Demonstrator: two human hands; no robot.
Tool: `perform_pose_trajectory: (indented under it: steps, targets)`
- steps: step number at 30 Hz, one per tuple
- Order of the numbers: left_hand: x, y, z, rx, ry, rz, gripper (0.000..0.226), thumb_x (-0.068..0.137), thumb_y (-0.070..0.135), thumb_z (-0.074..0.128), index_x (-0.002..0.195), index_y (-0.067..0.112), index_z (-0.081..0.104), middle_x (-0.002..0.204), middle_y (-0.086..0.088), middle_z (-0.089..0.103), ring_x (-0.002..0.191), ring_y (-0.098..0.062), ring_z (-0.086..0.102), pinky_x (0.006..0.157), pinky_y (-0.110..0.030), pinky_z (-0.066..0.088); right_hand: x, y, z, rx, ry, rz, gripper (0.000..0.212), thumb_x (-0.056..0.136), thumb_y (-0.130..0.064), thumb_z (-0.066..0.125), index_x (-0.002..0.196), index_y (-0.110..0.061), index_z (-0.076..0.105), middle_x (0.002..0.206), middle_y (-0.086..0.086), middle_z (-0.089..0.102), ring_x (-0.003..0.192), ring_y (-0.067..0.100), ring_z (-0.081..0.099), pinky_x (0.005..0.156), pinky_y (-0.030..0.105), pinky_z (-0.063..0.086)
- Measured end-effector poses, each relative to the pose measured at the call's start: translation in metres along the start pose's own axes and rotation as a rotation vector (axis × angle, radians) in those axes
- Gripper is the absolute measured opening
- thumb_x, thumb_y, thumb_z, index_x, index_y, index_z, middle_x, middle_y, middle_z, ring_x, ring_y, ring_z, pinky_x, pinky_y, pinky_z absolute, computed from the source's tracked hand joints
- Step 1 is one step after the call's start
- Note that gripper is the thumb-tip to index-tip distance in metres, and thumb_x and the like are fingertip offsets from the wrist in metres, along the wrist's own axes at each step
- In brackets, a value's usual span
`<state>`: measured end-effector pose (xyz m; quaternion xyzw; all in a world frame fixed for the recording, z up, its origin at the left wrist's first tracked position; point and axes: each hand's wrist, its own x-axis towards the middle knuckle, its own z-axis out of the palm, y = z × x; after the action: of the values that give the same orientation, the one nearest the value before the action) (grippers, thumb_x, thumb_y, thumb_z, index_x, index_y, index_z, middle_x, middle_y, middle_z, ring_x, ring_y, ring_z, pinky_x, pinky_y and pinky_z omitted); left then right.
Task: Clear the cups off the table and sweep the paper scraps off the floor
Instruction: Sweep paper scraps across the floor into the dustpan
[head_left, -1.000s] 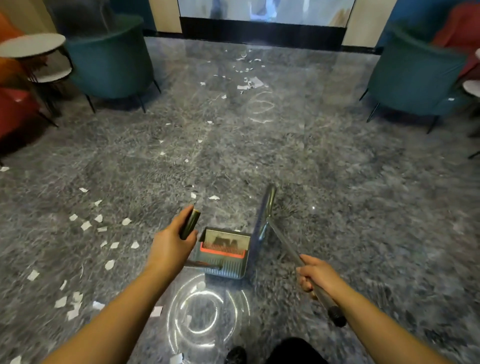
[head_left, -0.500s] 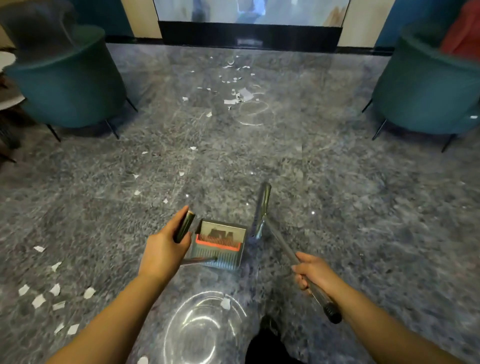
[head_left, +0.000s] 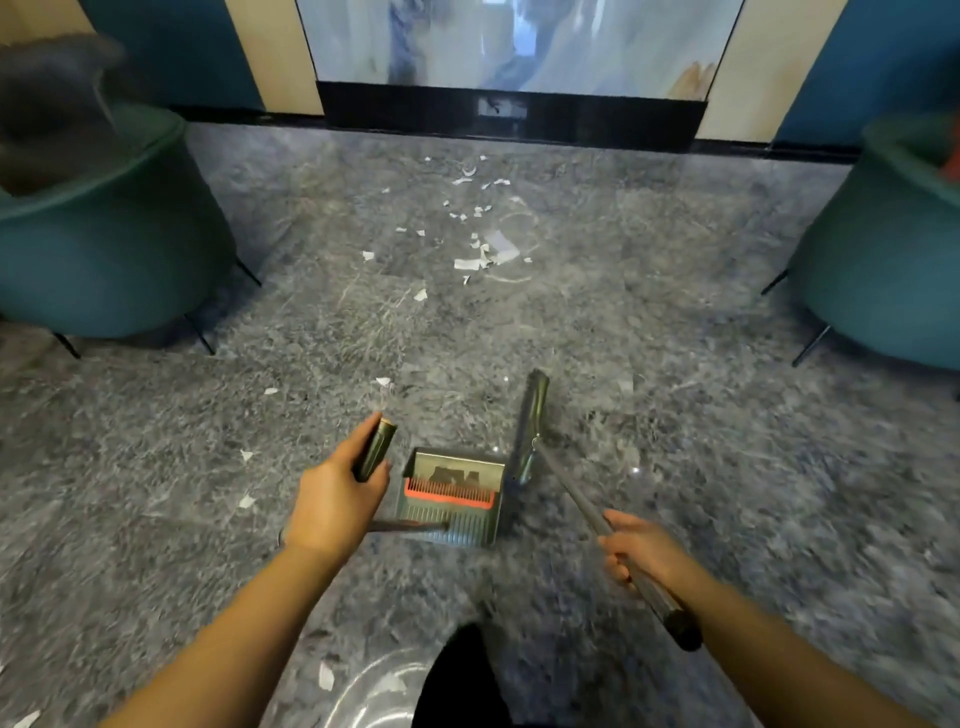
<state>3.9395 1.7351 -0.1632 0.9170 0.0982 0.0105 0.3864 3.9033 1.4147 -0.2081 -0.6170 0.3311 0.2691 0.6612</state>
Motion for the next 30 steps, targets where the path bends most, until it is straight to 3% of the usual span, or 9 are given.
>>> perform_pose_trajectory:
  steps: [3,6,12,14,16,18,24,27,30]
  targets:
    - [0.089,0.02,0.002,0.005,-0.024,0.032,0.06,0.09,0.022,0.066,0.141,0.043,0.041,0.092,-0.006,0.071,0.056,-0.006,0.057,0.049,-0.02,0.043,0.049,-0.062,0.012,0.017,-0.008,0.01,0.046,0.094,0.015,0.042,0.138,0.01,0.035,0.061,0.012,0.041,0.027,0.011,0.038,0.031,0.016,0.031]
    - [0.167,0.041,0.005,0.002,-0.047,0.061,0.06,0.09,0.019,0.066,0.141,0.041,0.043,0.098,-0.007,0.072,0.059,-0.01,0.057,0.057,-0.026,0.048,0.092,-0.119,0.02,0.089,-0.004,0.011,0.043,0.092,0.017,0.042,0.134,0.013,0.038,0.057,0.01,0.041,0.027,0.011,0.038,0.03,0.015,0.03]
    - [0.316,0.076,0.035,0.027,-0.031,0.091,0.059,0.089,0.019,0.068,0.141,0.036,0.045,0.11,-0.01,0.071,0.087,-0.023,0.068,0.07,-0.029,0.052,0.195,-0.231,0.023,0.078,-0.001,-0.013,0.048,0.092,0.016,0.044,0.138,0.008,0.037,0.06,0.014,0.043,0.028,0.012,0.04,0.03,0.016,0.032]
    - [0.369,0.088,0.049,0.011,-0.027,0.058,0.059,0.09,0.019,0.067,0.141,0.037,0.044,0.111,-0.011,0.07,0.085,-0.023,0.067,0.07,-0.03,0.052,0.236,-0.274,0.021,0.028,-0.015,-0.02,0.028,0.092,0.014,0.044,0.119,0.009,0.049,0.058,0.011,0.041,0.028,0.012,0.039,0.031,0.015,0.031]
    - [0.421,0.1,0.062,-0.001,-0.019,0.044,0.059,0.09,0.02,0.066,0.141,0.039,0.043,0.113,-0.009,0.069,0.087,-0.022,0.067,0.073,-0.029,0.053,0.274,-0.32,0.018,-0.03,-0.027,-0.026,0.019,0.092,0.012,0.044,0.108,0.007,0.054,0.059,0.011,0.042,0.031,0.012,0.038,0.031,0.016,0.031]
    - [0.469,0.112,0.071,0.02,-0.009,0.048,0.06,0.09,0.021,0.066,0.142,0.04,0.041,0.112,-0.008,0.07,0.088,-0.022,0.068,0.072,-0.027,0.052,0.304,-0.366,0.015,-0.09,-0.038,-0.021,0.02,0.092,0.01,0.044,0.097,-0.005,0.056,0.059,0.011,0.044,0.032,0.012,0.039,0.031,0.016,0.032]
    - [0.597,0.146,0.085,0.038,-0.003,0.031,0.061,0.091,0.021,0.065,0.143,0.04,0.039,0.109,-0.01,0.07,0.078,-0.018,0.065,0.06,-0.017,0.046,0.385,-0.481,0.014,-0.132,-0.037,-0.014,0.04,0.093,0.007,0.045,0.13,-0.007,0.049,0.059,0.012,0.046,0.037,0.012,0.043,0.033,0.018,0.033]
    - [0.659,0.154,0.093,0.013,-0.021,0.011,0.061,0.091,0.021,0.065,0.143,0.041,0.039,0.103,-0.008,0.07,0.067,-0.007,0.059,0.055,-0.019,0.046,0.43,-0.53,0.022,-0.143,-0.025,-0.008,0.041,0.093,0.008,0.044,0.132,-0.002,0.047,0.06,0.012,0.045,0.04,0.014,0.04,0.034,0.017,0.031]
    - [0.728,0.153,0.106,0.023,-0.026,0.019,0.061,0.089,0.02,0.068,0.141,0.039,0.043,0.107,-0.01,0.071,0.079,-0.019,0.065,0.065,-0.027,0.05,0.48,-0.578,0.029,-0.145,-0.006,-0.001,0.039,0.092,0.008,0.043,0.13,0.003,0.046,0.06,0.011,0.043,0.038,0.014,0.04,0.034,0.016,0.03]
